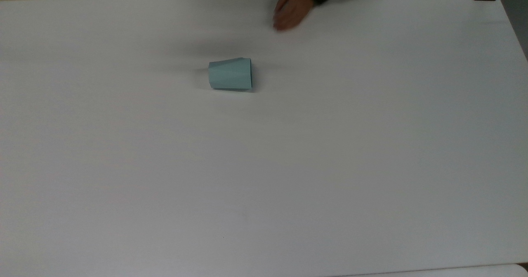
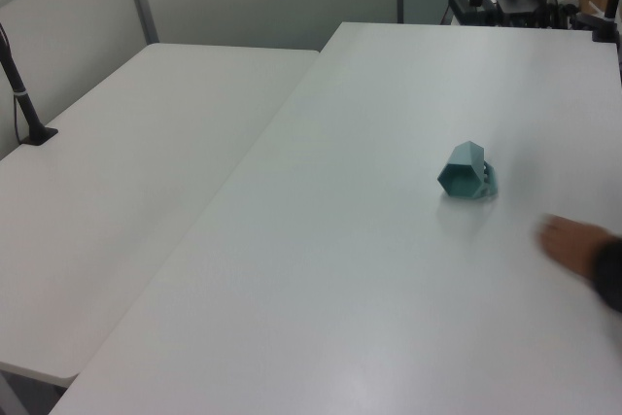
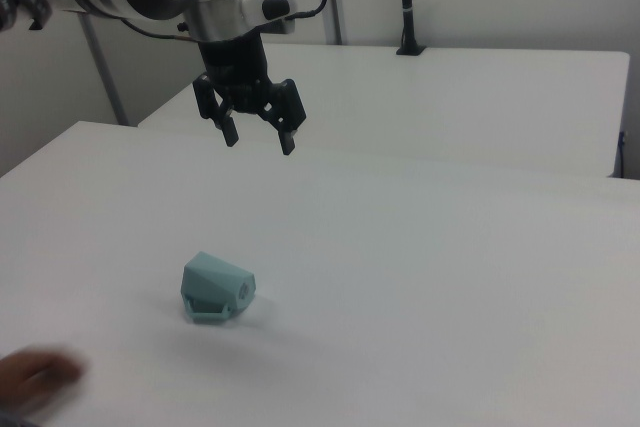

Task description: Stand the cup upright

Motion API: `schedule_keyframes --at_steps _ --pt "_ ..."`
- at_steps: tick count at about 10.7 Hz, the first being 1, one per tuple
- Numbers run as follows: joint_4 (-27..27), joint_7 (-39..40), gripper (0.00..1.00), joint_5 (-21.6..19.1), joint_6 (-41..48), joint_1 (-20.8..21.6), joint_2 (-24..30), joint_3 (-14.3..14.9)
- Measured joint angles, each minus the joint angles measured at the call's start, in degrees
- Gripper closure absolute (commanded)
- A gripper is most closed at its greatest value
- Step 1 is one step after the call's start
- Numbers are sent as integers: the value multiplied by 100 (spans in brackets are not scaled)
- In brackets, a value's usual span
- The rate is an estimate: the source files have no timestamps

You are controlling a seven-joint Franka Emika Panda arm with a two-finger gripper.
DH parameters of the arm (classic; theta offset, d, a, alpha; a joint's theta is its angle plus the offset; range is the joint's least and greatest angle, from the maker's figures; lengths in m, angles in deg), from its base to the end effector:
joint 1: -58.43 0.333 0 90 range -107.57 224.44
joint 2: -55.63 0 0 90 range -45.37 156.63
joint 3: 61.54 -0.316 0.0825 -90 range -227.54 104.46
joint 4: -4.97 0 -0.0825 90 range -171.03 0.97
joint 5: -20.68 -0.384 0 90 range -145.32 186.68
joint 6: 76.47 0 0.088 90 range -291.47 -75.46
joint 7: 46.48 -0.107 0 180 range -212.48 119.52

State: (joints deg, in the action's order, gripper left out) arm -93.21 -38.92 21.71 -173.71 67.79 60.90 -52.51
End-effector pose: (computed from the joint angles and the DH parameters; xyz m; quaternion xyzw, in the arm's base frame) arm 0.5370 -0.0024 0.6174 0.9969 0.0696 0.0370 0.0041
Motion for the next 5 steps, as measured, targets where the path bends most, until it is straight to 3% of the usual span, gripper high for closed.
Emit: schedule_keyframes --at_steps 5 --pt "0 0 0 -12 0 -96 0 20"
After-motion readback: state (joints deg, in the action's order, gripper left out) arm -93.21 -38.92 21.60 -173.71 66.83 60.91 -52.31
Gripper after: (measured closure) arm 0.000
